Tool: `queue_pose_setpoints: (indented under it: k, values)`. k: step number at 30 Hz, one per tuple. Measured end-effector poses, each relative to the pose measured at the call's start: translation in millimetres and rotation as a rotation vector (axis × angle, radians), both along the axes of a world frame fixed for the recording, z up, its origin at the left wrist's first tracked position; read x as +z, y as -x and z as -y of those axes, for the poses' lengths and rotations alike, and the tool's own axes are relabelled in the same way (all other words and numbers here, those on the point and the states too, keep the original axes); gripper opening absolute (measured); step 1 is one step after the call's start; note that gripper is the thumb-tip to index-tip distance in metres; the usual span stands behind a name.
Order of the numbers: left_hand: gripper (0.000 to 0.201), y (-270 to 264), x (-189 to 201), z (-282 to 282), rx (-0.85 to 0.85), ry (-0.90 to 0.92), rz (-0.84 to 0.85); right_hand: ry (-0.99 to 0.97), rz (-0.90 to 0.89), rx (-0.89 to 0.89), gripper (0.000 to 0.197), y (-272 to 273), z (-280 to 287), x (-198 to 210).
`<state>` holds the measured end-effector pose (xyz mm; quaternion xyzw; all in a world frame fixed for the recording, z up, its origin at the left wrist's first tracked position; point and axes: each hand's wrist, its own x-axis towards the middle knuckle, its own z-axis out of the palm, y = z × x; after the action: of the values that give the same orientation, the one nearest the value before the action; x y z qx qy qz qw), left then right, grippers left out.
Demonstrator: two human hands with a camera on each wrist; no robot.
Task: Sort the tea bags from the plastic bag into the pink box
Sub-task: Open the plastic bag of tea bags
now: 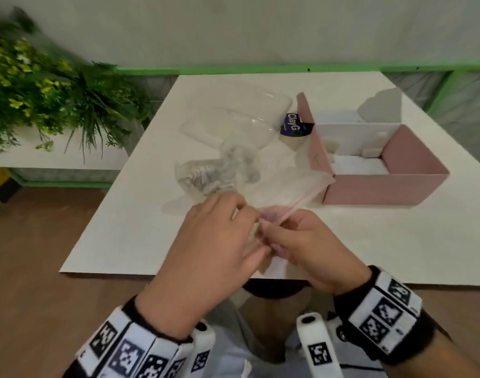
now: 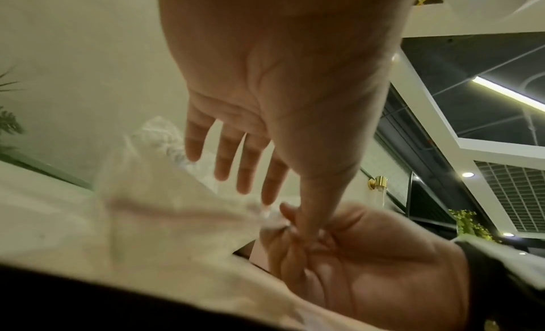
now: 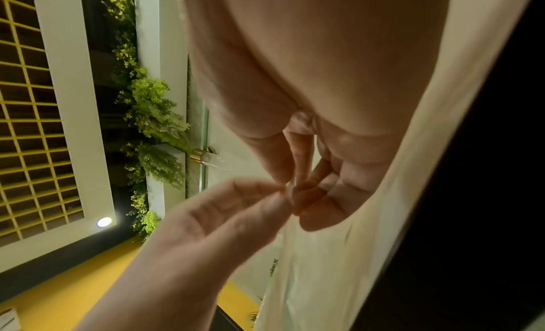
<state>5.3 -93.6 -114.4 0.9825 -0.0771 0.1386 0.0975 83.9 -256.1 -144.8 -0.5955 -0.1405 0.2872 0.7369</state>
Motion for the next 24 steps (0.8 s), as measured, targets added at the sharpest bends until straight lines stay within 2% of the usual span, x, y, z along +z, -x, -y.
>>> queue_pose_setpoints:
  k: [2, 5, 8, 12, 17, 24]
  values:
    - [0.026, -2.8, -6.9, 4.9, 0.014, 0.144, 0.068, -0.057, 0.009, -0.036, 0.023, 2.5, -4.4, -1.2]
    - [0.017, -3.5, -25.5, 6.1, 0.068, 0.380, 0.061, -0.097, -0.050, -0.140, 0.027, 3.1, -7.8, -5.0]
    - [0.010, -3.2, -41.7, 8.0, 0.092, 0.558, 0.105, -0.115, -0.054, -0.163, 0.027, 1.2, -7.0, -8.1]
    - [0.011, -5.7, -47.7, 3.4, 0.132, 0.857, 0.052, -0.138, -0.045, -0.159, 0.027, 0.9, -3.1, -8.5]
    - [0.017, -12.6, -46.6, -0.8, 0.122, 0.996, -0.027, -0.050, 0.088, -0.236, 0.031, -6.8, -5.1, -7.3]
    - [0.016, -15.4, -51.6, -1.3, 0.098, 1.206, 0.031, -0.105, 0.174, -0.221, 0.026, -11.2, -4.6, -17.6]
